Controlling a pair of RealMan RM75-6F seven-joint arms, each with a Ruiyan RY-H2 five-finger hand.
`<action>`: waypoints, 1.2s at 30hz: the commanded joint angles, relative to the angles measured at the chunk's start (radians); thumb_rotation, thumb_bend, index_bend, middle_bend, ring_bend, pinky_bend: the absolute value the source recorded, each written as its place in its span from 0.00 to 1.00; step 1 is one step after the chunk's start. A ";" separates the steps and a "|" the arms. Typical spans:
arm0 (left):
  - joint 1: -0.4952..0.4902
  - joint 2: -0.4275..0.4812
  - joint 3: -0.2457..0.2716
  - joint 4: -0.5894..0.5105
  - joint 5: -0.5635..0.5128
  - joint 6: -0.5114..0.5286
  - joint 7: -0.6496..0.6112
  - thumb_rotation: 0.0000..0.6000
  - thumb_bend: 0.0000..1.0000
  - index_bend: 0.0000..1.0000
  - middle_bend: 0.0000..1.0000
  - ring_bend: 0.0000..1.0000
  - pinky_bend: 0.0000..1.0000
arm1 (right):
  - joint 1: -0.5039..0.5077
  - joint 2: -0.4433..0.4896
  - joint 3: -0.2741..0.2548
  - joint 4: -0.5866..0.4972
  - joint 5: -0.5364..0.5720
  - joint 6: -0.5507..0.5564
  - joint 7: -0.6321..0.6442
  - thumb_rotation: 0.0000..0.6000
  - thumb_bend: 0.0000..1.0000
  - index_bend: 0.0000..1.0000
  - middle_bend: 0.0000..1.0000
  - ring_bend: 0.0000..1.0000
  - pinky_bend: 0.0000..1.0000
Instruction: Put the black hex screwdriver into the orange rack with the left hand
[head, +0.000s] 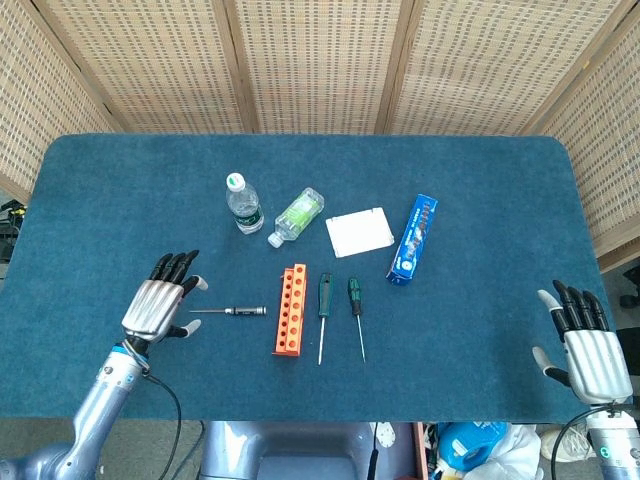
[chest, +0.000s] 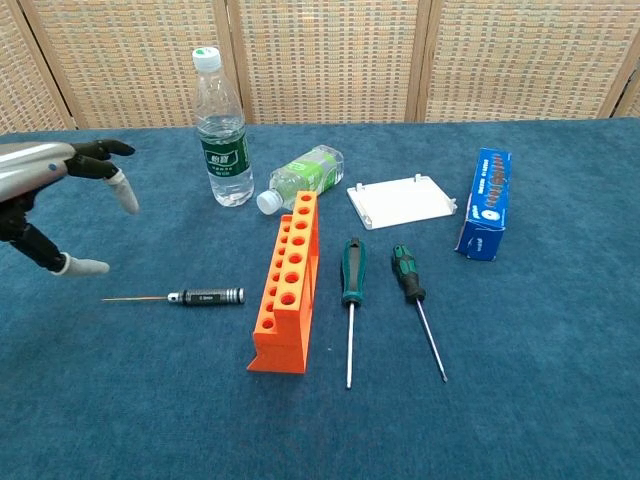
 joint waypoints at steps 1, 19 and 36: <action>-0.042 -0.053 -0.012 0.004 -0.071 -0.021 0.069 1.00 0.22 0.37 0.00 0.00 0.00 | -0.001 0.002 0.001 0.001 0.002 0.001 0.007 1.00 0.27 0.08 0.00 0.00 0.00; -0.197 -0.270 -0.041 0.104 -0.337 0.017 0.291 1.00 0.22 0.43 0.00 0.00 0.00 | -0.003 0.014 0.007 0.008 0.011 0.002 0.054 1.00 0.27 0.08 0.00 0.00 0.00; -0.281 -0.382 -0.056 0.208 -0.427 0.049 0.359 1.00 0.26 0.45 0.00 0.00 0.00 | -0.006 0.022 0.012 0.015 0.015 0.006 0.096 1.00 0.27 0.08 0.00 0.00 0.00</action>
